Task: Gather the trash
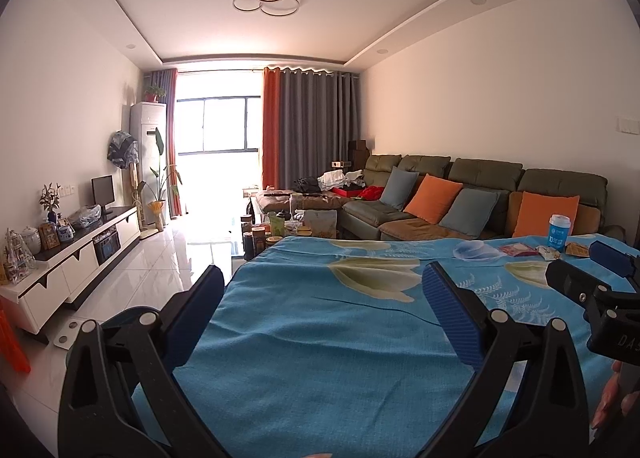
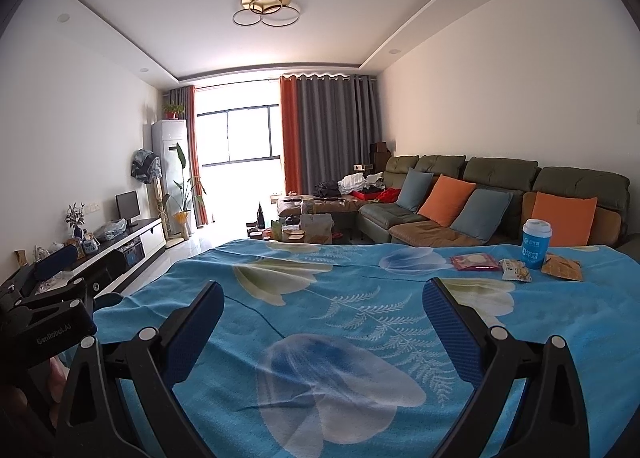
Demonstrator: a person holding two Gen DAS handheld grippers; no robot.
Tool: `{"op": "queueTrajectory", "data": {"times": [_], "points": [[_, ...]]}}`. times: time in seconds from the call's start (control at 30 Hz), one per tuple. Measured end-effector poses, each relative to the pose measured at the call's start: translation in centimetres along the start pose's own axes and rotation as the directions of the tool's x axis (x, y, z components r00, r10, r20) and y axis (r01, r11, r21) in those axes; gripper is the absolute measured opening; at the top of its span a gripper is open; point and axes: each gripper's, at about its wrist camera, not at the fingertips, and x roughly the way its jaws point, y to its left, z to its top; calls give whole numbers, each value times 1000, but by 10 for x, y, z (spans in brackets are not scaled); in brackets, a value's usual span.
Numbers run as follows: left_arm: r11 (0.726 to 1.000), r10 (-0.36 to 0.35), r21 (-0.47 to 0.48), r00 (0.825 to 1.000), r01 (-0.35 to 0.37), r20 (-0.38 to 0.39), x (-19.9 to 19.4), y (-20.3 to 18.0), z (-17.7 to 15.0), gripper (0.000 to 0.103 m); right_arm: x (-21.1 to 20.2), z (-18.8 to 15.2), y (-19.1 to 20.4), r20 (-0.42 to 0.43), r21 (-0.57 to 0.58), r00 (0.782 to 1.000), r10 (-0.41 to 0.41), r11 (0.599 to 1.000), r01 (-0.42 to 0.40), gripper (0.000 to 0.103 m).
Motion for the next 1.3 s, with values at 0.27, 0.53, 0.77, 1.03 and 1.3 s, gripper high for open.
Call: {"op": "queueTrajectory", "data": {"times": [0.27,0.53,0.77,1.03,1.3], "points": [[1000,-1,-2,1000,1,-1,0,1,0,97,0,1,-1,3,-2,1000,-2,1000,2,96],[1000,-1,-2,1000,1,0,0,1,0,97,0,1,-1,3,-2,1000,-5,1000,5,96],[1000,-1,-3,1000,1,0,1,0,0,97,1,0,-1,0,-1,1000,-9,1000,9,96],[1000,0,-4,1000,0,-1,2,-1,0,97,1,0,0,0,-2,1000,-10,1000,10,96],[1000,1,-5,1000,-1,0,2,-1,0,97,1,0,-1,0,-1,1000,-9,1000,9,96]]}}
